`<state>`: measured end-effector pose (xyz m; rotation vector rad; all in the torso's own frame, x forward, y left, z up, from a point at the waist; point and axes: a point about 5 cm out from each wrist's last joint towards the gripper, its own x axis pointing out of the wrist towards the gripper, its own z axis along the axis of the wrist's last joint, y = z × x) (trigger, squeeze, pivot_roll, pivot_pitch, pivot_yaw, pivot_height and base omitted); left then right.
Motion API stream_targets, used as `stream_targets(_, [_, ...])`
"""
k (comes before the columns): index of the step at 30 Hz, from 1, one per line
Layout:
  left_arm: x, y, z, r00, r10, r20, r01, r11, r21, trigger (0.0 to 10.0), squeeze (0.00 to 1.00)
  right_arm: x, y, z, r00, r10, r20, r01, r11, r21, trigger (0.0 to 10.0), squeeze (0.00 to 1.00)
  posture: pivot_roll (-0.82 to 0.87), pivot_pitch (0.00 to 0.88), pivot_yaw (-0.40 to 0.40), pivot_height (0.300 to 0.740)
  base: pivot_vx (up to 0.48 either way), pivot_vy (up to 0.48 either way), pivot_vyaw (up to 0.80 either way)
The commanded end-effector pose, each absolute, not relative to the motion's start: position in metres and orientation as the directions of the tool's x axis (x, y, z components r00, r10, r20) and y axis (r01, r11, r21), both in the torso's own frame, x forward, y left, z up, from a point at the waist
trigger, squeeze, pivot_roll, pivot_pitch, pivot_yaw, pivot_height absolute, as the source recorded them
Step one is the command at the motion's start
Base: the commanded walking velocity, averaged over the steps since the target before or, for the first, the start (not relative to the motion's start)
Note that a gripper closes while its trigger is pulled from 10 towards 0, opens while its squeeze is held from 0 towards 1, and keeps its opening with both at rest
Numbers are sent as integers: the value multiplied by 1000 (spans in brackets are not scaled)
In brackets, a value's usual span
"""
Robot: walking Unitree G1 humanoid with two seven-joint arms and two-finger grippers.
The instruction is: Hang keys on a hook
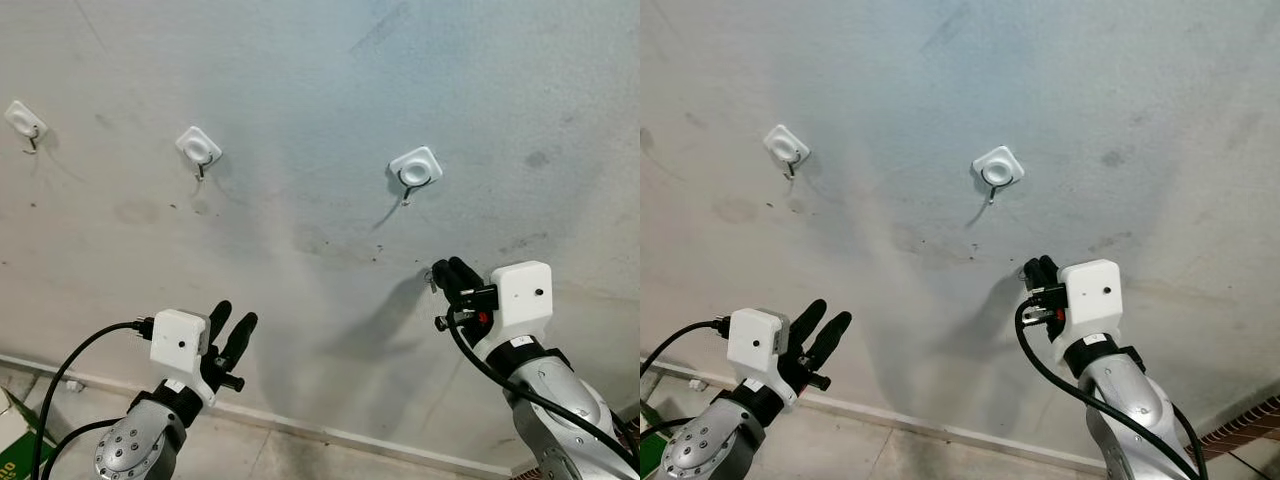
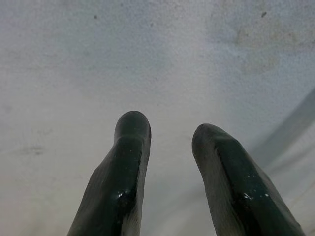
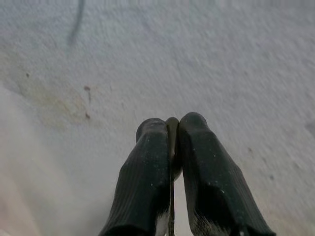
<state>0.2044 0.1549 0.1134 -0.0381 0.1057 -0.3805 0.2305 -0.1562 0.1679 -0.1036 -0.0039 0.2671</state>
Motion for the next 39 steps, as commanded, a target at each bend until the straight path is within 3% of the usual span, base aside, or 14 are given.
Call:
stream_targets(1, [207, 152, 118, 904, -422, -74, 419, 906, -57, 10000, 0, 230, -149, 180, 952, 301, 49, -293, 947, -130, 10000, 0, -57, 77, -5, 740, 0, 0, 0])
stream_targets(17, [221, 141, 122, 866, -498, -35, 495, 866, -68, 10000, 0, 226, -133, 211, 903, 389, 181, -345, 909, -233, 10000, 0, -69, 63, 11, 740, 0, 0, 0])
stream_targets(32, [225, 139, 121, 865, -501, -36, 499, 865, -60, 10000, 0, 222, -134, 229, 903, 356, 242, -309, 927, -211, 10000, 0, -75, 74, 27, 740, 0, 0, 0])
stream_targets(39, [227, 124, 131, 789, -614, 5, 611, 784, -106, 10000, 0, 221, -130, 232, 892, 382, 243, -345, 921, -183, 10000, 0, -76, 74, 28, 740, 0, 0, 0])
